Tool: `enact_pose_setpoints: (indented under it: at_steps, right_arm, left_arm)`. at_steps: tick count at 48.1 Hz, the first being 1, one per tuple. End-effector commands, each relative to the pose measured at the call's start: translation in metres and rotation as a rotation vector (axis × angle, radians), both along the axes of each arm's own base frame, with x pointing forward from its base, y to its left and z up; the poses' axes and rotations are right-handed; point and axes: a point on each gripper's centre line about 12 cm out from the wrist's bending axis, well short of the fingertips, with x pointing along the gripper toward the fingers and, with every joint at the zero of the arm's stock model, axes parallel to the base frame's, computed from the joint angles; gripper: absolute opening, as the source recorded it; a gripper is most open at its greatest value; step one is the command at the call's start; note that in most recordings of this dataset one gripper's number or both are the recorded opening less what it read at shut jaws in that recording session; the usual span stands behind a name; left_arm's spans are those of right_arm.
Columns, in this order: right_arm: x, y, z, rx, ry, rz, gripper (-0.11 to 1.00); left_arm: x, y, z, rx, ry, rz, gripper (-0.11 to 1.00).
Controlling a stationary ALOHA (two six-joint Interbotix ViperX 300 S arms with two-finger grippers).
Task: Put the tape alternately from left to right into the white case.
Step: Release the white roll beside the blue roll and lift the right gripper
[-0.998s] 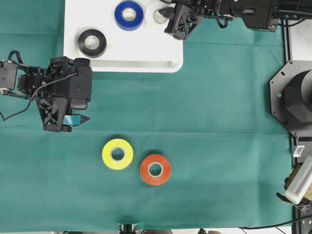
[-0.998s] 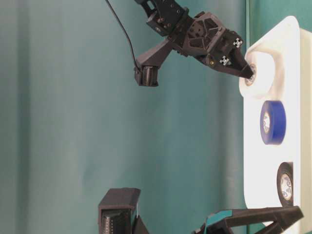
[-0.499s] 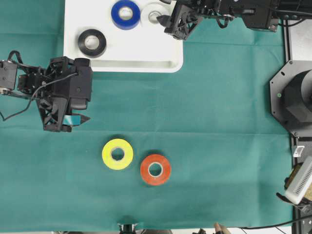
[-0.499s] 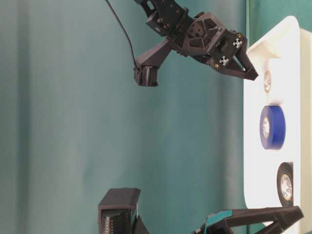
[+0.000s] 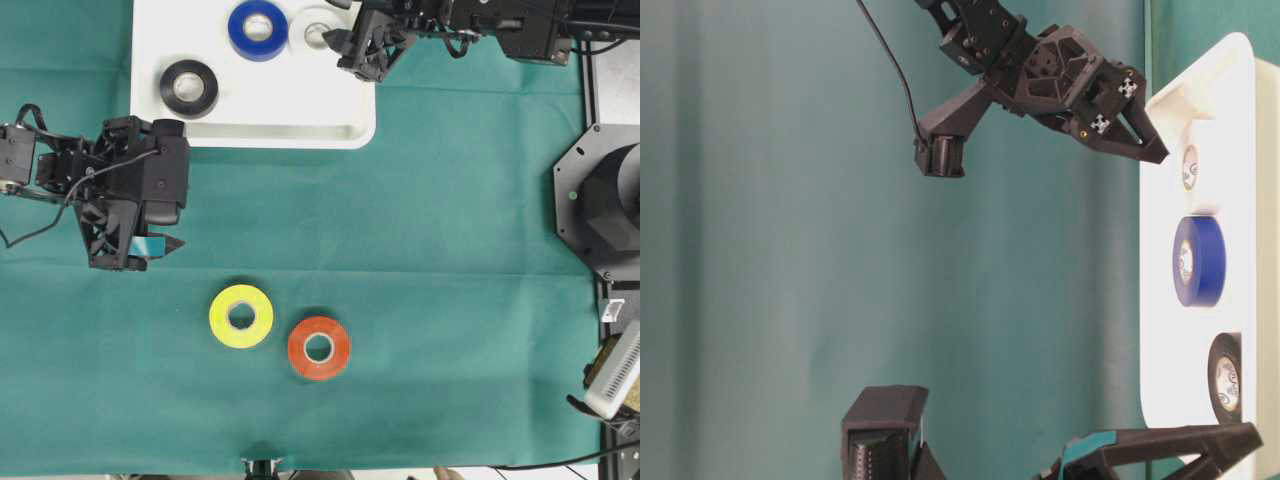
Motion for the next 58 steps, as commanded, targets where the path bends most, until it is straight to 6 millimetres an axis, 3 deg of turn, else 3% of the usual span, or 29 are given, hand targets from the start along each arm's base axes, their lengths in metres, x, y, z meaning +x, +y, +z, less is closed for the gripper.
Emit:
enact_pose_setpoints:
  at_steps: [1, 20, 46, 58]
  right_arm:
    - [0.006, 0.006, 0.015, -0.02, -0.041, 0.024, 0.91]
    - [0.008, 0.064, 0.038, -0.032, -0.104, 0.163, 0.91]
    - [0.012, 0.167, 0.041, -0.006, -0.151, 0.446, 0.91]
    - [0.009, 0.187, 0.036, 0.004, -0.137, 0.501, 0.91]
  left_arm:
    - [0.004, -0.001, 0.01, -0.003, -0.035, -0.003, 1.0]
    - [0.005, -0.001, 0.01, -0.003, -0.037, -0.003, 1.0]
    - [0.005, -0.001, 0.011, -0.002, -0.04, -0.004, 1.0]
    - [0.005, -0.001, 0.012, -0.003, -0.041, -0.003, 1.0]
